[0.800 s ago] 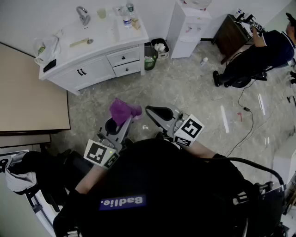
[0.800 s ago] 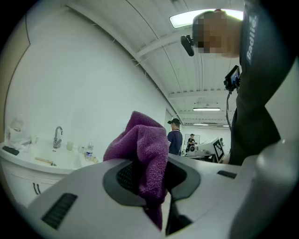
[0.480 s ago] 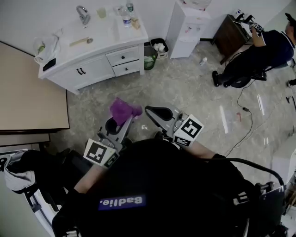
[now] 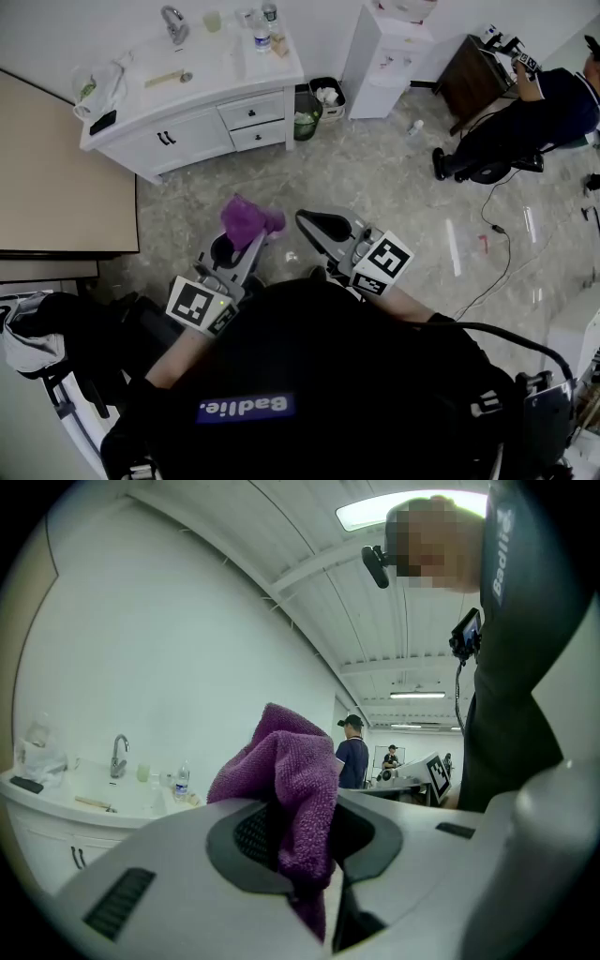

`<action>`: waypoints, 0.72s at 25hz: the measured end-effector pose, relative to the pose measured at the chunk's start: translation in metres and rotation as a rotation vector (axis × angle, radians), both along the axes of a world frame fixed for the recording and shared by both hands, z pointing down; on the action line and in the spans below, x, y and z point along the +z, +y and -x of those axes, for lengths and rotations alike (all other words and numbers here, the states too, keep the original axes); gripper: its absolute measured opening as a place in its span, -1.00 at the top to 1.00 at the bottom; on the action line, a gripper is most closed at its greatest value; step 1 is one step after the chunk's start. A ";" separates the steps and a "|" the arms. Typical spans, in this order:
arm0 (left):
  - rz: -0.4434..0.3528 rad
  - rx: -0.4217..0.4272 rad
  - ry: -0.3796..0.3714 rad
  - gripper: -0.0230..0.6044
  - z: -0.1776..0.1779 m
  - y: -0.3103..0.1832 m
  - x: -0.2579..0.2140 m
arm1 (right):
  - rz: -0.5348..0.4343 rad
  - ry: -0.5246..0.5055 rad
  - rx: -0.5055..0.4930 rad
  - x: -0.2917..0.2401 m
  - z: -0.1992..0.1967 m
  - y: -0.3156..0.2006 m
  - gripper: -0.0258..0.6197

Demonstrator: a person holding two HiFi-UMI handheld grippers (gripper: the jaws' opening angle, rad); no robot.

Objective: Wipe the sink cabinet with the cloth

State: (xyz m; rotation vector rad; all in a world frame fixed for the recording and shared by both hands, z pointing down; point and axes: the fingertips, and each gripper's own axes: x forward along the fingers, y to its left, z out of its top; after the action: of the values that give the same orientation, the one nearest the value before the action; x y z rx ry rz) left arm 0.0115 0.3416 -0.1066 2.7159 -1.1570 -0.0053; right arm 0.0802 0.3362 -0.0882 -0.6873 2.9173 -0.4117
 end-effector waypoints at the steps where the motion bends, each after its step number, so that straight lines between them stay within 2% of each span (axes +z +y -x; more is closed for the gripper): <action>1: -0.002 -0.006 -0.004 0.65 -0.002 -0.001 0.000 | 0.001 -0.004 -0.001 0.000 -0.004 -0.001 0.94; 7: -0.011 -0.071 -0.002 0.65 -0.017 -0.015 -0.001 | 0.004 -0.036 -0.014 0.007 -0.026 -0.021 0.94; 11: -0.001 -0.112 -0.011 0.65 -0.017 -0.021 0.007 | 0.061 -0.032 -0.028 0.023 -0.033 -0.030 0.94; 18: 0.021 -0.146 -0.003 0.65 0.018 -0.063 0.031 | 0.087 0.001 -0.023 0.040 -0.012 -0.069 0.94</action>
State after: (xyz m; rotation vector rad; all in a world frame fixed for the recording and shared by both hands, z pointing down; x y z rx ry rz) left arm -0.0069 0.2786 -0.0752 2.6080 -1.3463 -0.0091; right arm 0.0917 0.2669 -0.0478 -0.6659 2.9255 -0.5440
